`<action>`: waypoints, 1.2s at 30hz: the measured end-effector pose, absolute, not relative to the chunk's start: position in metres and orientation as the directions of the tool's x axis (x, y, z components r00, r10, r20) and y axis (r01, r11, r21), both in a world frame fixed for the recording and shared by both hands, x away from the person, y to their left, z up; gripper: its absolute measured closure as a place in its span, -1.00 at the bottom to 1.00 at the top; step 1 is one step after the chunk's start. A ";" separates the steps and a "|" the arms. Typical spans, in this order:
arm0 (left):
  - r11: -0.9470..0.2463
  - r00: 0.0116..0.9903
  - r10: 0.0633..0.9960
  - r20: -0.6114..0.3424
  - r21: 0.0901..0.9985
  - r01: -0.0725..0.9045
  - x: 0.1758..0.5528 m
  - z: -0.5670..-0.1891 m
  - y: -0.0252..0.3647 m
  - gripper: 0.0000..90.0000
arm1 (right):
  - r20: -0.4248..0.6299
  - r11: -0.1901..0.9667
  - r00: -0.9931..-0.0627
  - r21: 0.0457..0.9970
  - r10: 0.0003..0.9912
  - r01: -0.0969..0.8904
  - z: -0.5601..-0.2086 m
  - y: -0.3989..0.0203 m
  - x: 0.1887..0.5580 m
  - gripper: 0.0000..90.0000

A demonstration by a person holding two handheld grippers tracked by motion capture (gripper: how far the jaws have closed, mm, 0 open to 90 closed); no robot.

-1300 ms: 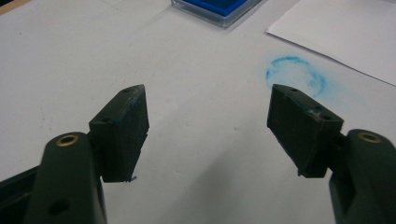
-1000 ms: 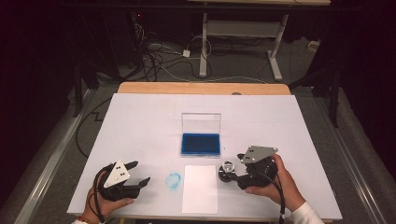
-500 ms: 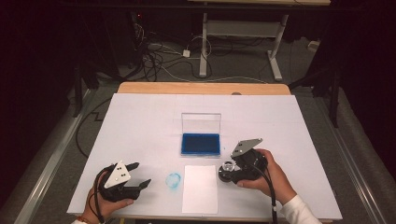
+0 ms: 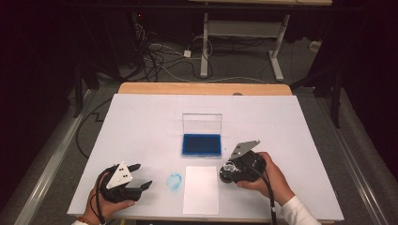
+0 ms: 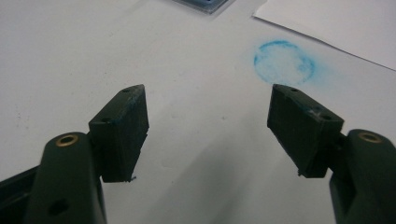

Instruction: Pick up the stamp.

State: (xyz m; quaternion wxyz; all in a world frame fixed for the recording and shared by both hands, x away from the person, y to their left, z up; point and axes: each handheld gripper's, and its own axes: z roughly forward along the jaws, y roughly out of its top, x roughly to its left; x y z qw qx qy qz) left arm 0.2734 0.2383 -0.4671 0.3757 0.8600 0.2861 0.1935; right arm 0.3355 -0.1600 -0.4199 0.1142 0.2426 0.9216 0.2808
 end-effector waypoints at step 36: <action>-0.529 0.769 0.631 0.101 0.781 0.331 0.279 -0.464 0.237 -0.41 | -0.096 0.701 -0.868 0.636 0.487 0.323 -0.410 -0.168 0.328 0.26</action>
